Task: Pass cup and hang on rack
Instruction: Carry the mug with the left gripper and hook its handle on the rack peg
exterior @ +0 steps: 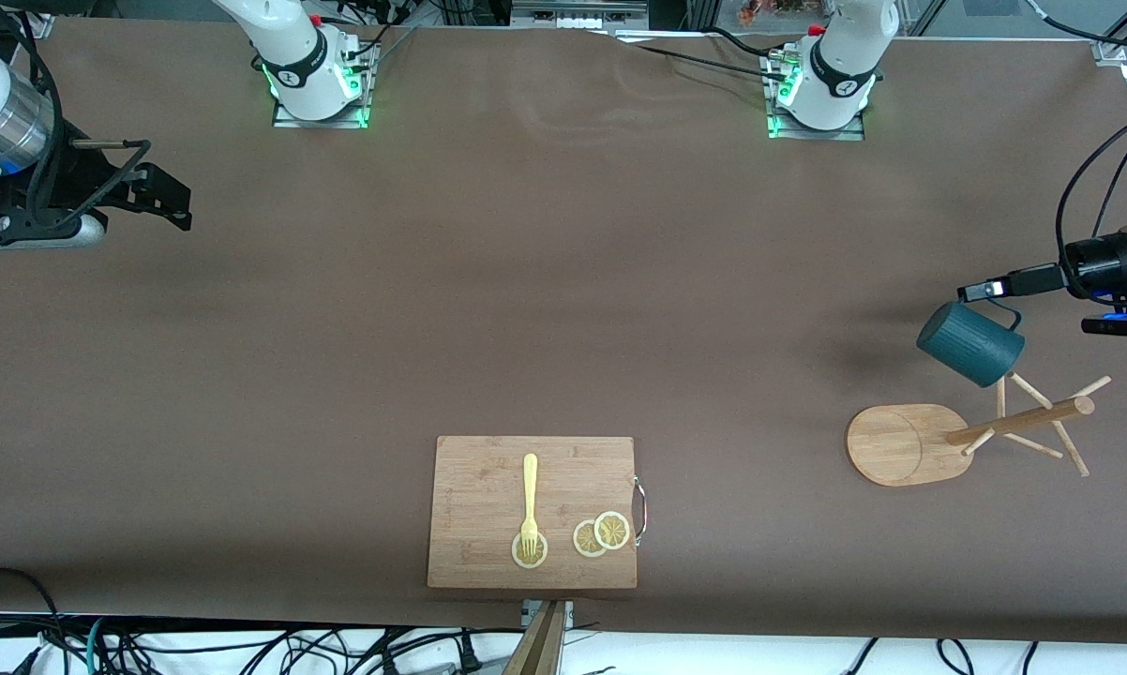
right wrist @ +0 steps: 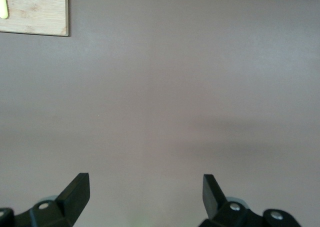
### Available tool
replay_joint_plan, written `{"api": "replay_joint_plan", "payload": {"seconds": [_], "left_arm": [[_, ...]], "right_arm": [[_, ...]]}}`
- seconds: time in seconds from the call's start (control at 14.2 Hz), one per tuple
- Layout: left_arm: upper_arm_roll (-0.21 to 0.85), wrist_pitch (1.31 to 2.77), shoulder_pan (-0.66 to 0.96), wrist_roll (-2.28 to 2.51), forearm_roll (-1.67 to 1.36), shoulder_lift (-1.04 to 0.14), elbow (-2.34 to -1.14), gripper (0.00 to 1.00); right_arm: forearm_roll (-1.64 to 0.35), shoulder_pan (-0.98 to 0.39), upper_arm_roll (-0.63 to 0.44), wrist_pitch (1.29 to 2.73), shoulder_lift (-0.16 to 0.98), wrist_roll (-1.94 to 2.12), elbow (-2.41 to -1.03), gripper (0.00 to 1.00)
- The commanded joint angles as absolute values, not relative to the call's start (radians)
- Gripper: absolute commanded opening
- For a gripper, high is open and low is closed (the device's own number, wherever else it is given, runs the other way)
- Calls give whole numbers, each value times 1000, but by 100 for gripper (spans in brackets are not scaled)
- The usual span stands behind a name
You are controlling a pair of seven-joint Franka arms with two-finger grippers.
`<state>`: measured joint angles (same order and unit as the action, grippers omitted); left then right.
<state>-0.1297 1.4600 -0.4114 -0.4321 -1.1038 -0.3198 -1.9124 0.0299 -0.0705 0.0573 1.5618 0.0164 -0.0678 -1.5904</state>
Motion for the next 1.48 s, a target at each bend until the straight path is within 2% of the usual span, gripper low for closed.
{"api": "replay_joint_plan", "payload": {"seconds": [0.0, 0.71, 1.41], "left_arm": [[-126, 1414, -443, -419, -1155, -380, -1849, 0], [-121, 1266, -529, -468, -1244, -612, -1634, 0], [-117, 1230, -566, -551, -1298, -693, -1626, 1]], "right_arm": [[38, -63, 64, 1551, 18, -67, -1578, 100], [38, -63, 64, 1552, 17, -71, -1578, 100], [38, -63, 64, 1552, 17, -71, -1578, 100]]}}
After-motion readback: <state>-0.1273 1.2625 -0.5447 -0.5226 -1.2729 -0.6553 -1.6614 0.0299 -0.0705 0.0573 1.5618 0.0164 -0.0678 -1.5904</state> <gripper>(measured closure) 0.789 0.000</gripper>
